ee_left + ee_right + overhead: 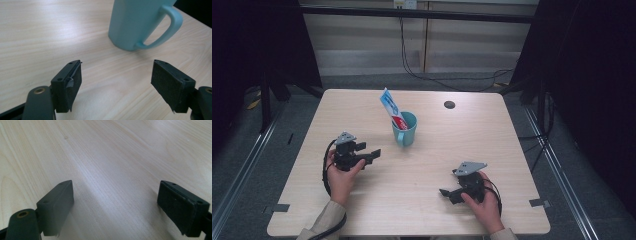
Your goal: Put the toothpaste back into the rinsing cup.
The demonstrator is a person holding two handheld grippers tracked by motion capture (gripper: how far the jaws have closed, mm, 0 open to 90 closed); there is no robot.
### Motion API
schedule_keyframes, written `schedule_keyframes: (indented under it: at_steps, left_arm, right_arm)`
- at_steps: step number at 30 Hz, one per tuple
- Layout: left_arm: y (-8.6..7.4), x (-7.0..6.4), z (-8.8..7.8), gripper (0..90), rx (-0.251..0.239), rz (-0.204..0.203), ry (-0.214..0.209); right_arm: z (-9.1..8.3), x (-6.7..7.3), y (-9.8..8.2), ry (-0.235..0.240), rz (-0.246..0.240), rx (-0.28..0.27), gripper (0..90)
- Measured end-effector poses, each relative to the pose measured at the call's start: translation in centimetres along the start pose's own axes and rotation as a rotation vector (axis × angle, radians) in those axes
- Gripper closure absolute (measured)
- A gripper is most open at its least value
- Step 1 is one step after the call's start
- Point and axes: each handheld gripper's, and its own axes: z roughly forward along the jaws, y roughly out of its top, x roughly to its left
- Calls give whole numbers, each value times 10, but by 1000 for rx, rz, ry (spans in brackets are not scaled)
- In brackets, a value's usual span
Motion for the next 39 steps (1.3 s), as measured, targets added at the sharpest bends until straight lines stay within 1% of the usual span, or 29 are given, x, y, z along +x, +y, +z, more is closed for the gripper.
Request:
schedule_keyframes:
  at_steps: [1,3,4,5,6,7,9,10,12,13,16,18,19,22,23,27,28,29,33,35,37,38,39]
  left_arm:
    - [-1,0,-1,245,1,-2,3]
    - [-5,0,-2,245,5,-8,-9]
    - [-6,-1,-3,245,11,-5,-3]
    - [-8,-2,-4,245,19,8,0]
    - [-9,-3,-4,245,21,7,-3]
    - [-10,-4,-5,245,29,17,3]
    - [-13,-5,-5,245,43,33,1]
    - [-15,-6,-6,244,48,40,9]
    - [-18,-7,-6,244,62,48,7]
    - [-19,-8,-6,243,63,52,14]
    - [-20,-11,-5,239,89,85,14]
    - [-22,-13,-5,239,97,85,5]
    - [-22,-13,-5,238,107,92,9]
    - [-23,-16,-5,236,117,111,16]
    - [-23,-17,-5,236,130,121,15]
    - [-24,-19,-5,230,156,135,19]
    - [-24,-19,-5,227,158,133,21]
    - [-25,-20,-5,224,168,139,25]
    - [-26,-22,-5,210,178,159,32]
    - [-26,-23,-4,204,187,179,38]
    - [-26,-26,-3,170,207,215,36]
    - [-26,-29,-1,144,226,250,41]
    - [-26,-30,0,120,238,281,37]
  right_arm:
    - [0,0,0,0,0,0,132]
    - [0,0,0,0,0,0,132]
    - [0,0,0,0,0,0,132]
    - [0,0,0,0,0,0,132]
    - [0,0,0,0,0,0,132]
    - [0,0,0,0,0,0,132]
    - [0,0,0,1,0,0,132]
    - [0,0,0,0,0,0,132]
    - [0,0,0,0,0,0,132]
    - [0,0,0,1,0,0,132]
    - [0,0,0,0,0,0,132]
    - [0,0,0,0,0,0,132]
    - [0,0,0,0,0,0,132]
    - [0,0,0,0,0,0,132]
    - [0,0,0,0,0,0,132]
    - [0,0,0,0,0,0,132]
    - [0,0,0,1,0,0,132]
    - [0,0,0,0,0,0,132]
    - [0,0,0,0,0,0,132]
    - [0,0,0,0,0,0,132]
    - [0,0,0,0,0,0,132]
    - [0,0,0,0,0,0,132]
    - [0,0,0,0,0,0,132]
